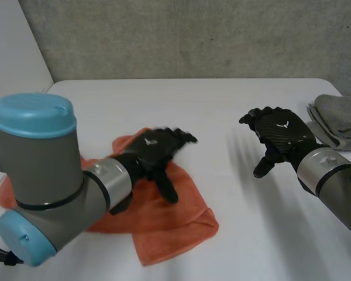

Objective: Fold the laundry.

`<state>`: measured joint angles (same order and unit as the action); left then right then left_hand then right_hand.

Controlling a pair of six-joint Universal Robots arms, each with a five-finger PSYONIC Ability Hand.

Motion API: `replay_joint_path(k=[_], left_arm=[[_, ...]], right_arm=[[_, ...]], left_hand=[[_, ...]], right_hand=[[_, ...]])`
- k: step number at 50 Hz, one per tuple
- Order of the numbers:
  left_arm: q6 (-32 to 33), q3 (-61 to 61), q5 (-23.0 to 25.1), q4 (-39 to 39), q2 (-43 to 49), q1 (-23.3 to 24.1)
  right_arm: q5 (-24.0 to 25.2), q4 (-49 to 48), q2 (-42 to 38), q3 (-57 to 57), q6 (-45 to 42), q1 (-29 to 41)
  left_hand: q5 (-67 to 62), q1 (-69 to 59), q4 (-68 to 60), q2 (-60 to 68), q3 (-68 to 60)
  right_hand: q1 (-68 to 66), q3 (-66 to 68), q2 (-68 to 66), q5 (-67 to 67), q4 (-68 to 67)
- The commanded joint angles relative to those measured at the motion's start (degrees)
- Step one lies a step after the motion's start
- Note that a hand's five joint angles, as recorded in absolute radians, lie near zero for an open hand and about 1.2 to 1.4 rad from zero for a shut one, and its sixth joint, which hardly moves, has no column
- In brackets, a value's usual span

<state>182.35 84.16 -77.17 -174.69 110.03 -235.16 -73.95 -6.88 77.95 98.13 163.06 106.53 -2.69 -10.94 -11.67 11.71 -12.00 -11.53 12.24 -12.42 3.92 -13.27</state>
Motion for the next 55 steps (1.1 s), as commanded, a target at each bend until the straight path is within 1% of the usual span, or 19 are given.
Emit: replay_joint_path(k=[1,6,10,12,16,21,24,26,29,30,31,32,35,39,41,42,51,53,55], left_arm=[[1.78,-0.4,-10.81,-4.52,-4.74,-9.87],[7.75,2.32,-10.81,-4.26,-4.91,-14.35],[14.6,7.32,-10.81,-4.34,-5.18,-17.87],[18.98,10.22,-10.9,-4.6,-5.18,-19.8],[24.09,13.91,-10.9,-5.05,-5.18,-22.52],[25.16,17.0,-10.46,-5.05,-5.18,-24.82],[25.07,17.96,-9.85,-5.22,-5.7,-25.08],[24.99,18.32,-9.41,-5.57,-6.49,-25.08],[24.55,18.93,-8.27,-6.71,-8.07,-24.99],[24.29,19.02,-7.83,-7.15,-8.34,-24.91],[23.94,19.2,-7.39,-7.59,-8.52,-24.64],[23.06,19.37,-6.25,-8.03,-8.87,-24.29],[20.61,19.64,-3.79,-7.77,-9.92,-23.33],[17.61,20.43,-0.19,-7.6,-10.45,-20.26],[17.43,21.04,0.52,-7.6,-10.36,-19.11],[17.69,22.0,0.35,-7.51,-10.1,-17.97],[17.78,23.51,-0.18,-7.51,-6.59,-15.33],[17.78,22.89,-1.05,-7.86,-5.45,-14.27],[17.78,22.63,-2.11,-8.03,-4.48,-13.66]], right_arm=[[0.38,0.46,-0.08,-0.57,0.15,1.05],[0.91,3.18,-0.34,-1.01,0.24,3.07],[3.8,7.4,-1.3,-1.88,0.24,8.69],[4.42,8.81,-3.58,-2.5,-0.03,11.24],[4.16,8.9,-8.24,-3.29,-0.81,13.88],[4.16,7.76,-12.64,-3.64,-3.1,15.29],[4.07,6.27,-15.27,-3.99,-4.51,15.82],[3.99,5.48,-16.42,-4.17,-4.86,15.99],[2.93,3.72,-18.62,-4.87,-4.95,16.26],[2.41,3.11,-18.88,-5.14,-4.86,16.26],[1.01,1.71,-18.97,-5.49,-4.69,15.91],[0.13,0.74,-18.71,-5.58,-4.42,15.73],[-2.68,-3.29,-17.57,-5.14,-3.2,15.73],[-3.84,-5.33,-13.09,-4.96,-2.75,15.56],[-3.92,-5.25,-10.72,-4.96,-2.49,15.29],[-4.01,-5.16,-8.71,-4.88,-2.4,14.86],[-3.93,-3.58,-0.62,-3.73,3.04,12.22],[-3.84,-3.49,0.62,-3.38,3.49,11.95],[-3.66,-3.31,1.94,-3.03,3.66,11.78]], left_hand=[[2.64,0.89,1.62,-1.66,1.96],[2.31,0.56,1.29,-1.32,1.62],[1.97,0.22,0.95,-0.99,1.28],[1.63,-0.12,0.61,-0.65,0.95],[1.63,-0.12,0.61,-0.65,0.95],[1.8,0.05,0.78,-0.82,1.12],[1.63,-0.12,0.61,-0.65,0.95],[1.63,-0.12,0.61,-0.65,0.95],[1.63,-0.12,0.61,-0.65,0.95],[1.46,-0.29,0.45,-0.48,0.78],[1.13,-0.62,0.11,-0.15,0.45],[0.96,-0.79,-0.06,0.02,0.28],[0.62,-1.13,-0.39,0.36,-0.06],[-0.89,-2.64,-1.9,1.87,-1.57],[-0.89,-2.64,-1.91,1.87,-1.58],[-0.73,-2.48,-1.74,1.71,-1.41],[-1.22,-2.98,-2.24,2.21,-1.91],[-6.25,-8.0,-7.26,7.23,-6.93],[-17.98,-19.73,-19.0,18.96,-18.66]], right_hand=[[1.53,-2.24,2.42,-3.92,3.27],[1.53,-2.24,2.42,-3.92,3.27],[1.53,-2.24,2.42,-3.92,3.27],[1.53,-2.24,2.42,-3.92,3.27],[1.53,-2.24,2.42,-3.92,3.27],[1.29,-2.0,2.18,-3.68,3.03],[-3.59,2.88,-2.7,1.2,-1.85],[-5.94,5.23,-5.05,3.55,-4.2],[-22.7,21.99,-21.82,20.31,-20.96],[-32.93,32.22,-32.04,30.54,-31.19],[-63.01,62.3,-62.12,60.62,-61.27],[-68.41,67.7,-67.53,66.02,-66.67],[-68.47,67.76,-67.58,66.08,-66.73],[-68.47,67.76,-67.58,66.08,-66.73],[-68.47,67.76,-67.58,66.08,-66.73],[-68.47,67.76,-67.58,66.08,-66.73],[-68.47,67.76,-67.58,66.08,-66.73],[-68.47,67.76,-67.58,66.08,-66.73],[-68.47,67.76,-67.58,66.08,-66.73]])
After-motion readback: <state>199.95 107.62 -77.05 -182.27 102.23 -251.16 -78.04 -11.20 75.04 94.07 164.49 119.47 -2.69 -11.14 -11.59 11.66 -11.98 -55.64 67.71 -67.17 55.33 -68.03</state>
